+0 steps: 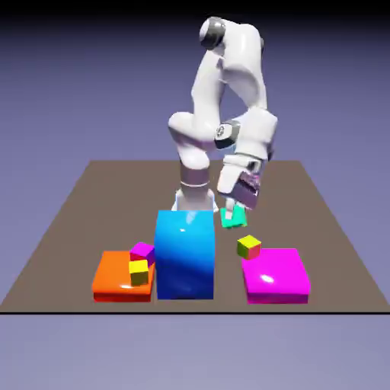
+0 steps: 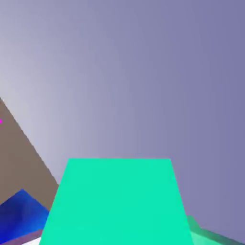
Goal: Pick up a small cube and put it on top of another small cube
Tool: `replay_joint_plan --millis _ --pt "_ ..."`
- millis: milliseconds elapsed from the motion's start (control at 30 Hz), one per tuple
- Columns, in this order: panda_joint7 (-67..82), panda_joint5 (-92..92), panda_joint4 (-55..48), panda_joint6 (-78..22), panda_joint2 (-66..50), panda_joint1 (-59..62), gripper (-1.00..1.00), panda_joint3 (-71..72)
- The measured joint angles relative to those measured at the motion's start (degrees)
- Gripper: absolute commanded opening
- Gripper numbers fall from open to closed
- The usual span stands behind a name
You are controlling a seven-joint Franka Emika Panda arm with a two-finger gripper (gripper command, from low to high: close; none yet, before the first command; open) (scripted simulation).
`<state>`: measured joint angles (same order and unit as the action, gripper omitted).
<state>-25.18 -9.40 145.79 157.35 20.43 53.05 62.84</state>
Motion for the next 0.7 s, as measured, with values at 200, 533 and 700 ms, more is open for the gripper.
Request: replay_joint_plan --millis 200,533,700 --pt "-14.89 10.57 -3.19 -10.57 -4.95 -0.56 -1.00 -9.64" --pt "-39.75 28.18 -8.51 -28.18 -13.20 -1.53 -1.00 -25.71" --pt "-52.24 36.90 -11.17 -36.98 -17.32 -1.39 -1.00 -33.74"
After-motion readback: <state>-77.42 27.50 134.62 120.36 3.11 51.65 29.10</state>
